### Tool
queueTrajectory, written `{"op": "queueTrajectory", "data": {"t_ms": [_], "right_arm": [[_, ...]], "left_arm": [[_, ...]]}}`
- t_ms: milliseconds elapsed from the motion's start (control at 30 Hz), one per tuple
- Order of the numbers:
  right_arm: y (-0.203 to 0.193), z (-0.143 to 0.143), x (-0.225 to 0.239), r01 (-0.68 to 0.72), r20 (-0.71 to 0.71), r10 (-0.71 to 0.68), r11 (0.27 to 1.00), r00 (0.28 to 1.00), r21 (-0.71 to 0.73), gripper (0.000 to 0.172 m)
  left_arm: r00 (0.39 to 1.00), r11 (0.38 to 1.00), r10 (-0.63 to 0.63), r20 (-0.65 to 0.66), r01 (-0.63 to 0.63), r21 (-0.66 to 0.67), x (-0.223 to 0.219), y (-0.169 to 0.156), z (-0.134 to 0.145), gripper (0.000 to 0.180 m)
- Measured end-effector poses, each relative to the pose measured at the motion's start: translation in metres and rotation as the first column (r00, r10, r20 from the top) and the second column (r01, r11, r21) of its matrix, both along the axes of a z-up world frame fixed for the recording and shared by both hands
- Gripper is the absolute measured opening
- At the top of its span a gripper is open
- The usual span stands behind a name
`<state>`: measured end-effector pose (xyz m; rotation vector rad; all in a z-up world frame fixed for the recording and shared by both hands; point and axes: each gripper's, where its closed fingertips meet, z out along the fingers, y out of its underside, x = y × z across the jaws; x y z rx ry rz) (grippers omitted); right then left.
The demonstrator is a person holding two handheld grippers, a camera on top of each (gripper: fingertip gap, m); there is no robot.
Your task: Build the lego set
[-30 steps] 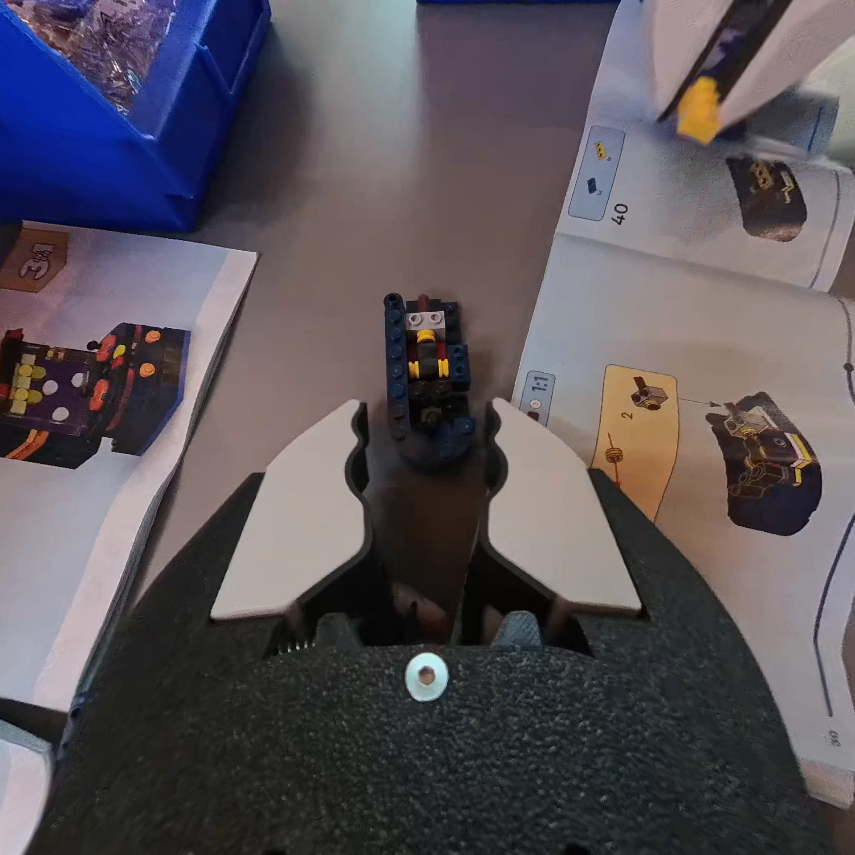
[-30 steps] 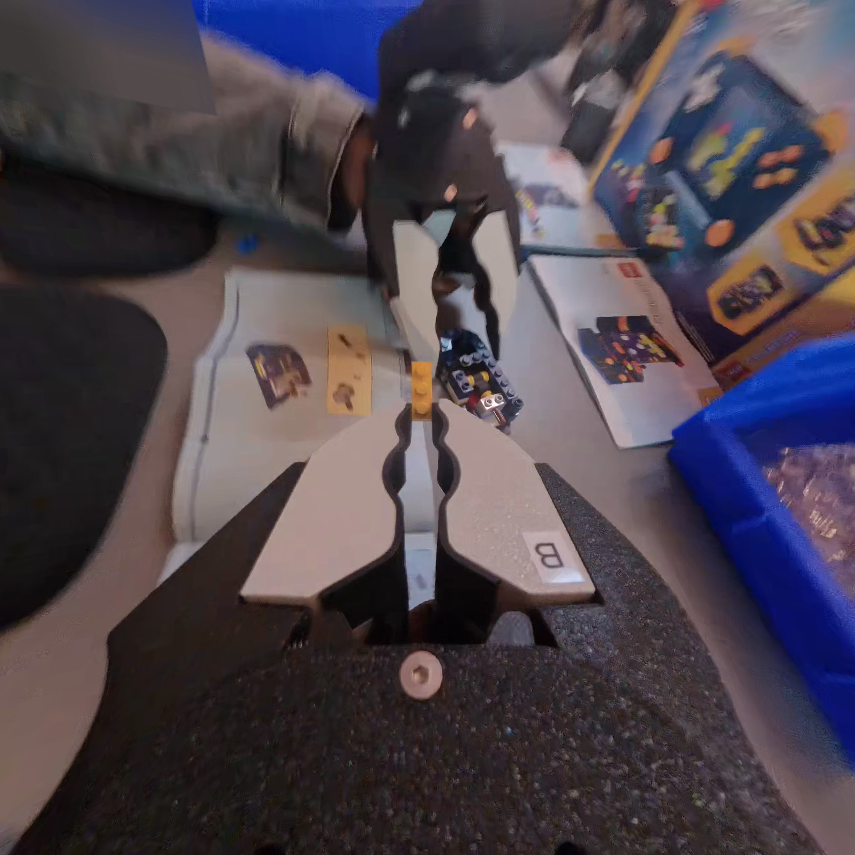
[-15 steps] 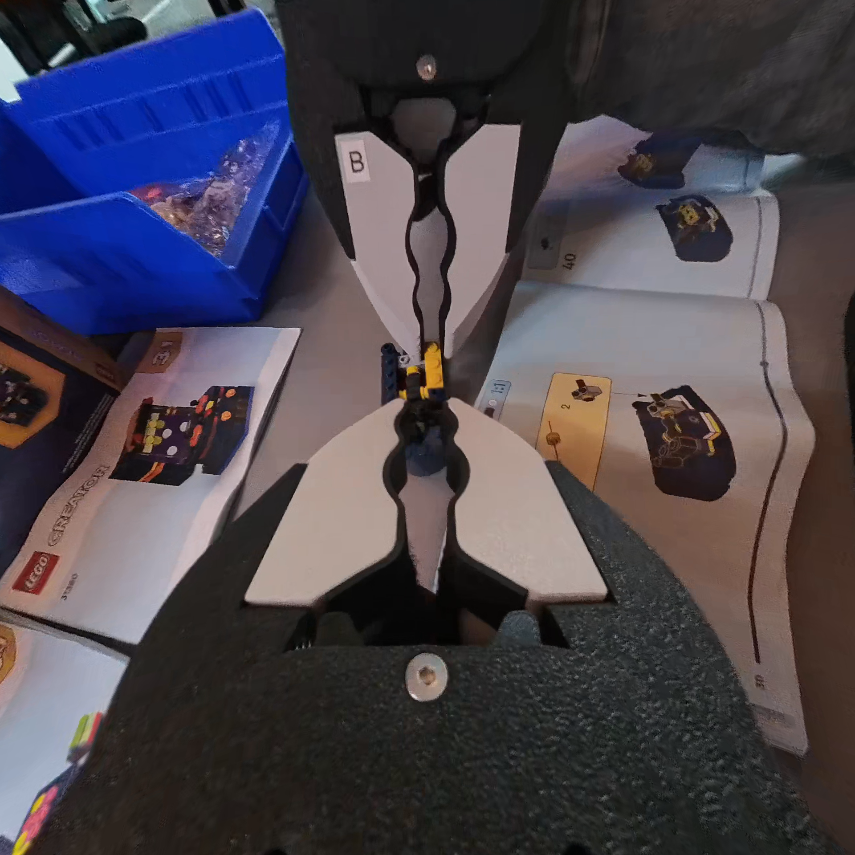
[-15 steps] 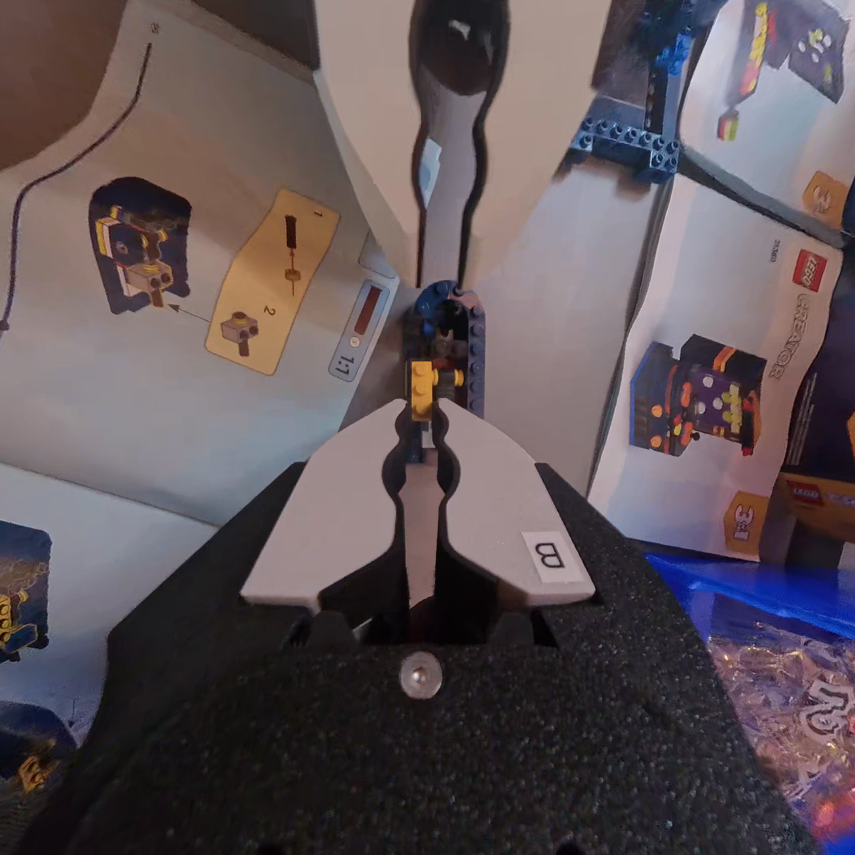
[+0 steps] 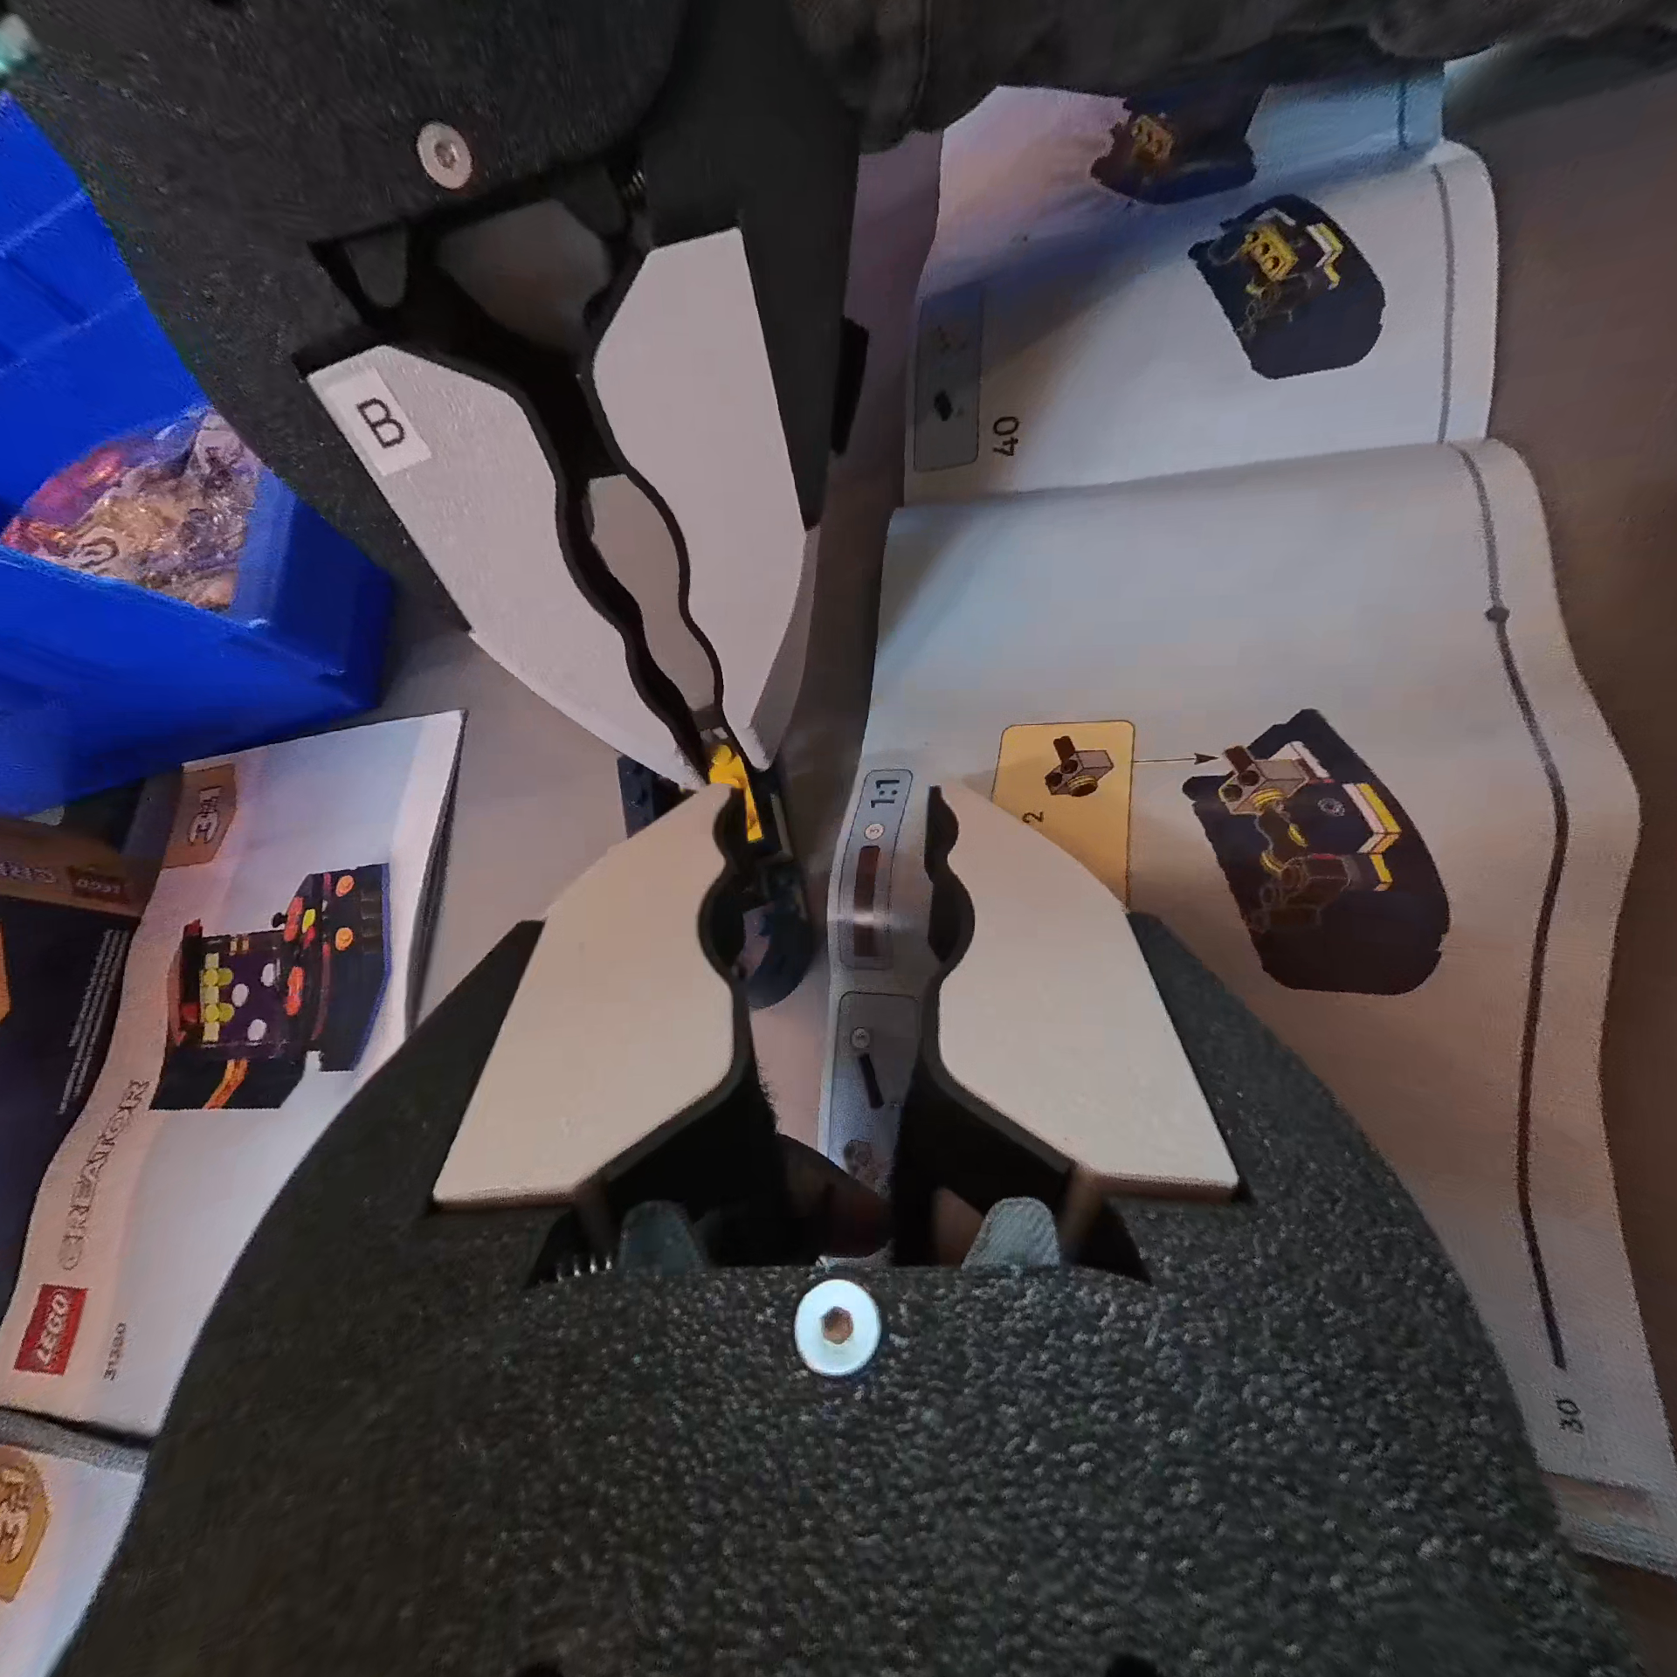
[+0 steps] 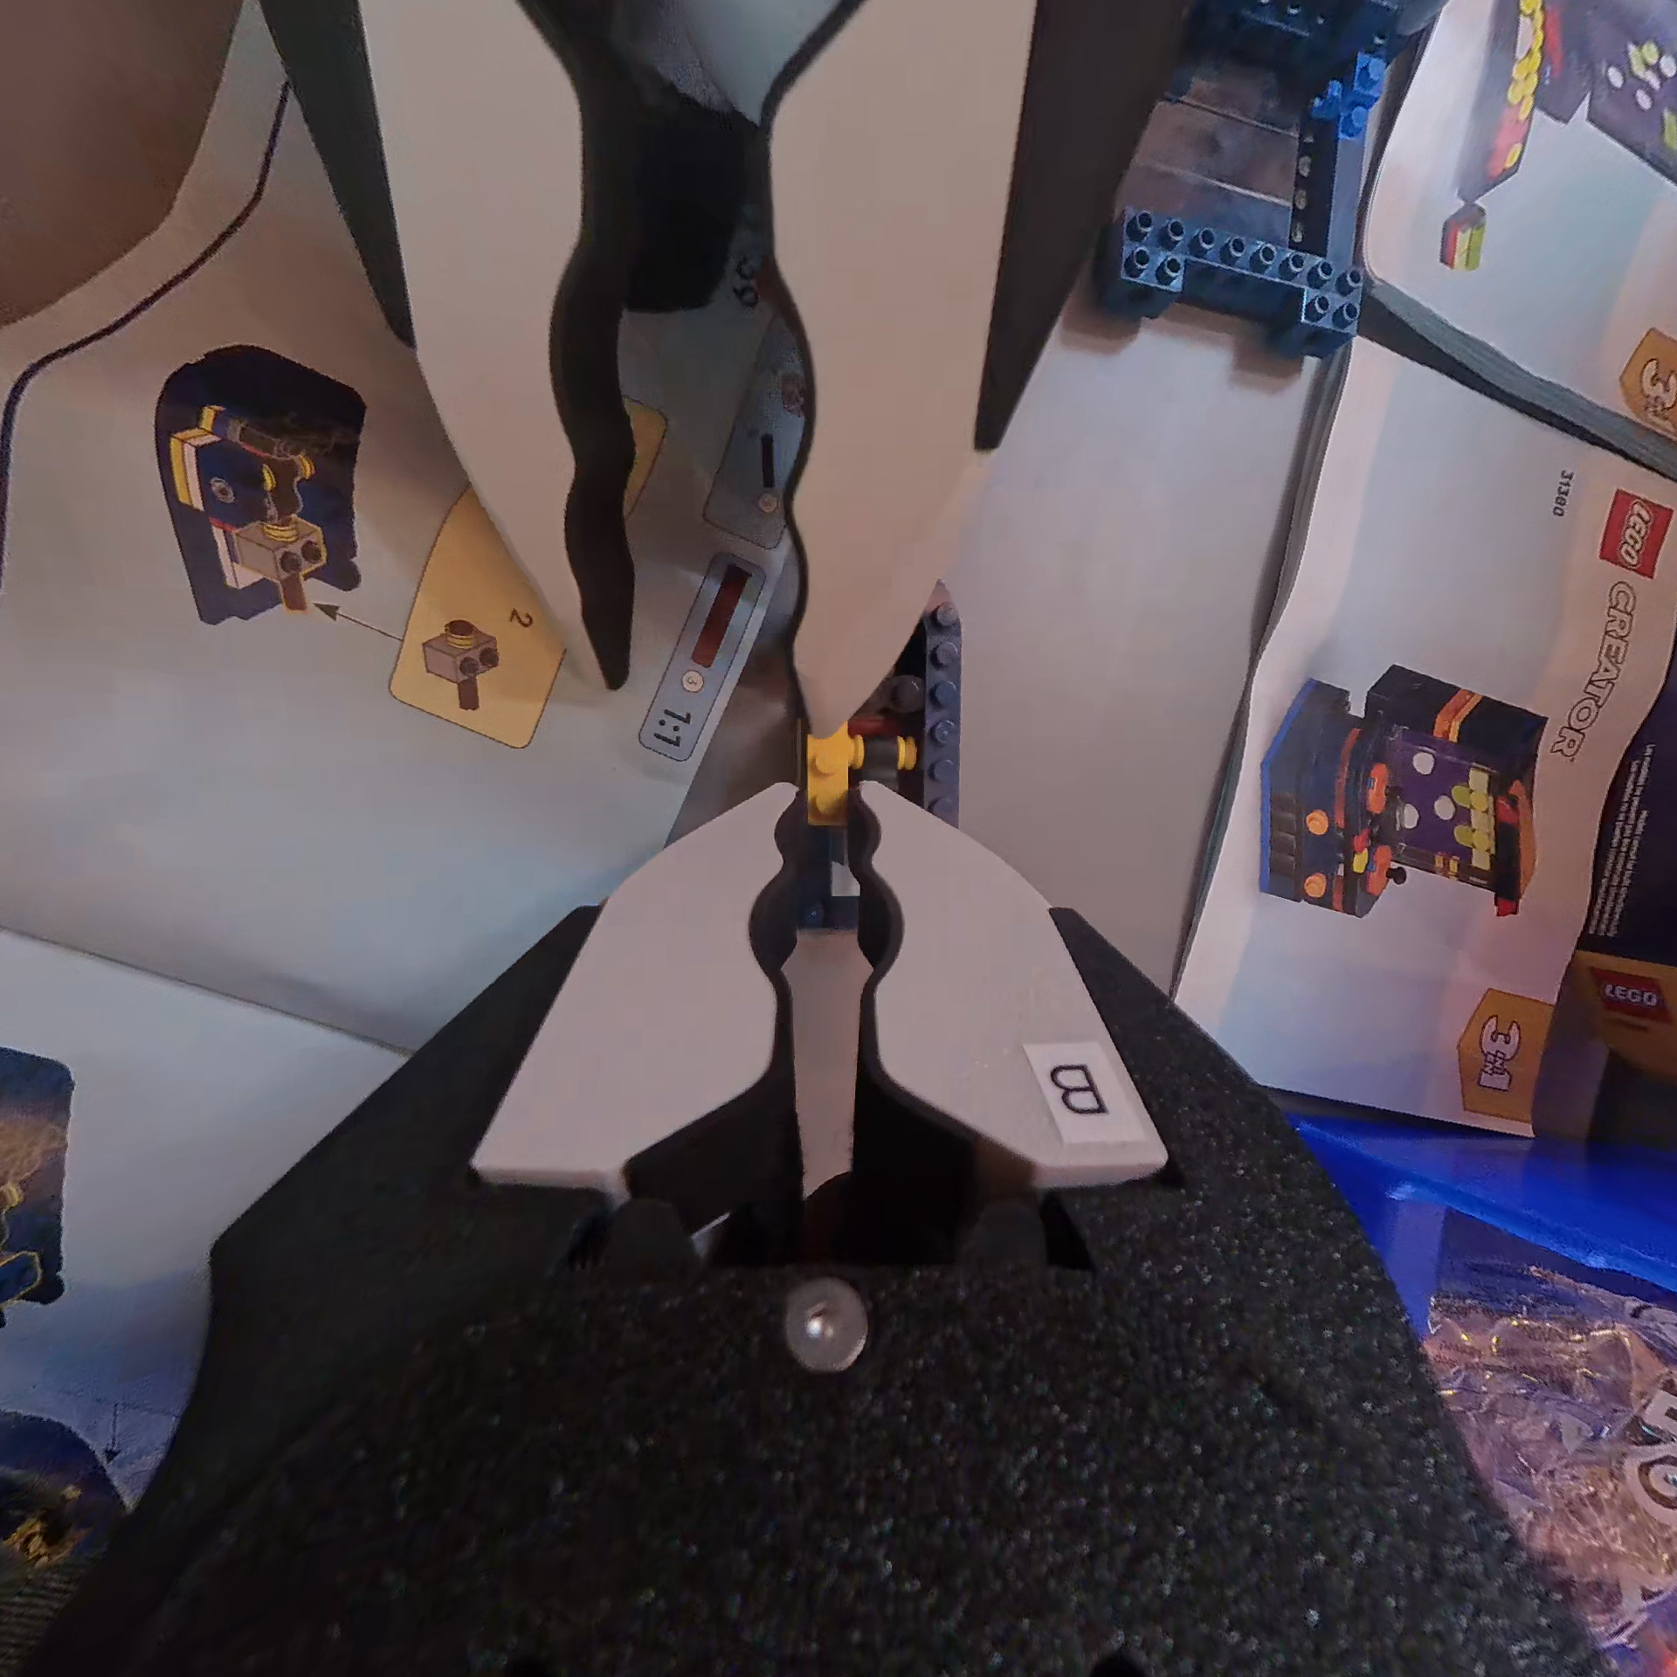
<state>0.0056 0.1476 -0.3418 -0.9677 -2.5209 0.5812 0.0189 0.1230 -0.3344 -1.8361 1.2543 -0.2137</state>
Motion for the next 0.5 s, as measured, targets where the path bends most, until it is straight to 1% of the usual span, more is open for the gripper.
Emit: {"op": "queueTrajectory", "data": {"t_ms": [100, 267, 333, 400, 500], "right_arm": [[0.0022, -0.0029, -0.0001, 0.008, 0.009, -0.008, 1.000, 1.000, 0.009, 0.008], [0.0038, -0.0035, -0.0015, 0.011, -0.004, -0.011, 1.000, 1.000, 0.008, 0.008], [0.0038, -0.0035, -0.0015, 0.012, -0.002, -0.012, 1.000, 1.000, 0.006, 0.008], [0.0036, -0.0035, -0.0016, 0.008, -0.003, -0.008, 1.000, 1.000, 0.007, 0.008], [0.0032, -0.0037, -0.0025, 0.006, -0.005, -0.005, 1.000, 1.000, 0.006, 0.008]], "left_arm": [[1.000, 1.000, 0.002, -0.025, -0.003, -0.025, -0.0002, -0.0013, -0.0062, 0.038], [1.000, 0.998, 0.012, -0.011, -0.013, -0.055, -0.0006, -0.0019, -0.0075, 0.041], [1.000, 0.999, 0.013, -0.015, -0.014, -0.047, -0.0019, -0.0016, -0.0064, 0.041], [0.999, 0.999, 0.029, -0.018, -0.030, -0.017, -0.0046, 0.0020, -0.0025, 0.046], [1.000, 1.000, 0.009, -0.023, -0.009, -0.005, -0.0019, 0.0006, -0.0016, 0.045]]}}
